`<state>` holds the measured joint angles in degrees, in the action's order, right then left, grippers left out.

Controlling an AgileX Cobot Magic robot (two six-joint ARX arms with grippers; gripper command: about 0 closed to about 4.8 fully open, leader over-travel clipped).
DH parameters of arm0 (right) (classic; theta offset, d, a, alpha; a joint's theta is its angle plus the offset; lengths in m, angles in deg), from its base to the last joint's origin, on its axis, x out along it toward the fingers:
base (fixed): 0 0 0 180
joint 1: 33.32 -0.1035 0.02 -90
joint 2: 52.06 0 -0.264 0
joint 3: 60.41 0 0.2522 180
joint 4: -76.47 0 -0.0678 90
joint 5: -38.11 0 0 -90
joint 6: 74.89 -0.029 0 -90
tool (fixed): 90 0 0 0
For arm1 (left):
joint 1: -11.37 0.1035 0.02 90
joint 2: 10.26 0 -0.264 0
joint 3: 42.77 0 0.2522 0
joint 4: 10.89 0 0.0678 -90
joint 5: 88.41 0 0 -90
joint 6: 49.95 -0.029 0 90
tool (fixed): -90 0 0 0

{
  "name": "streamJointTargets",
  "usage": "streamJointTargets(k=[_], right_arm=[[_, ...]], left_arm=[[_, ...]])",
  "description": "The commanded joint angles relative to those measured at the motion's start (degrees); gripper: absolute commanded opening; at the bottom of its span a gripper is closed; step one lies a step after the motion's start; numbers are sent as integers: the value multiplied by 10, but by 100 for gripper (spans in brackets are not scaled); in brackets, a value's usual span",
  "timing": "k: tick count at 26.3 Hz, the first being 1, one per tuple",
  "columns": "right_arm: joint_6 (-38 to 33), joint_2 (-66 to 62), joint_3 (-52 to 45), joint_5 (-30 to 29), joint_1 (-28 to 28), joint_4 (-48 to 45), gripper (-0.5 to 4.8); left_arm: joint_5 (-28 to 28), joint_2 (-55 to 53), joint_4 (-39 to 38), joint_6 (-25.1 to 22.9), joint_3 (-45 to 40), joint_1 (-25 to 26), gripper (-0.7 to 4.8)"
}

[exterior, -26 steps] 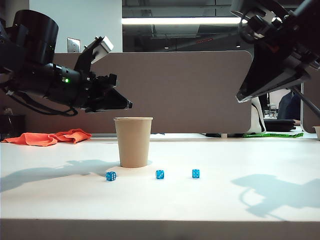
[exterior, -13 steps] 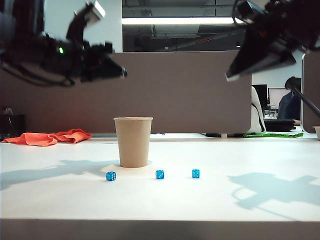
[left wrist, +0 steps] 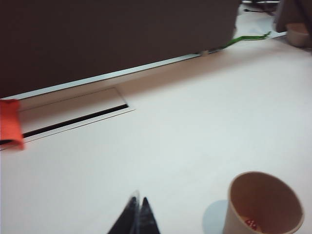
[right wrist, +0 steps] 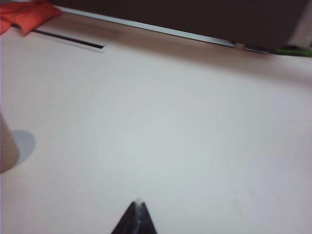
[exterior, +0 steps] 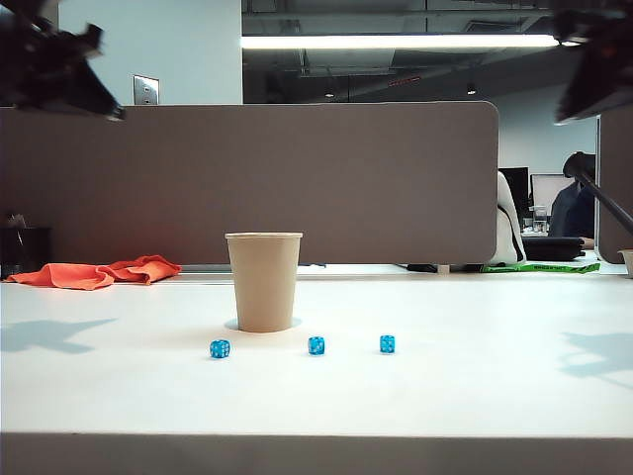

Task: Pick up the dice with a different color and drop it into the paper cup.

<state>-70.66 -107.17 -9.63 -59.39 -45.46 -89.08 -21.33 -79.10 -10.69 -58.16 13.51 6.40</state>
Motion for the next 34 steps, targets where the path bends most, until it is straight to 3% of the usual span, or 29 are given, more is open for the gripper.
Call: streamJointTargets(k=[1, 9, 15, 19, 21, 29, 34], right_arm=[[5, 2, 1, -47, 44, -10, -1], [-6, 6, -48, -110, 142, -72, -1], [-28, 62, -105, -117, 160, -130, -1], [-28, 137, -118, -71, 150, -114, -1], [-27, 183, -118, -16, 142, -96, -1], [-40, 270, -122, -5, 142, -51, -1], [-46, 308, -162, -1, 142, -77, -1]], left_arm=[[-3, 32, -51, -4, 1, 11, -6], [0, 99, -68, -3, -44, 10, -6], [42, 158, -81, 0, -96, 10, -6], [65, 209, -120, 1, -110, 10, -6], [80, 241, -145, 1, -110, 10, -6], [115, 339, -204, 3, -110, 10, -6], [118, 369, -213, 3, -117, 10, -6]])
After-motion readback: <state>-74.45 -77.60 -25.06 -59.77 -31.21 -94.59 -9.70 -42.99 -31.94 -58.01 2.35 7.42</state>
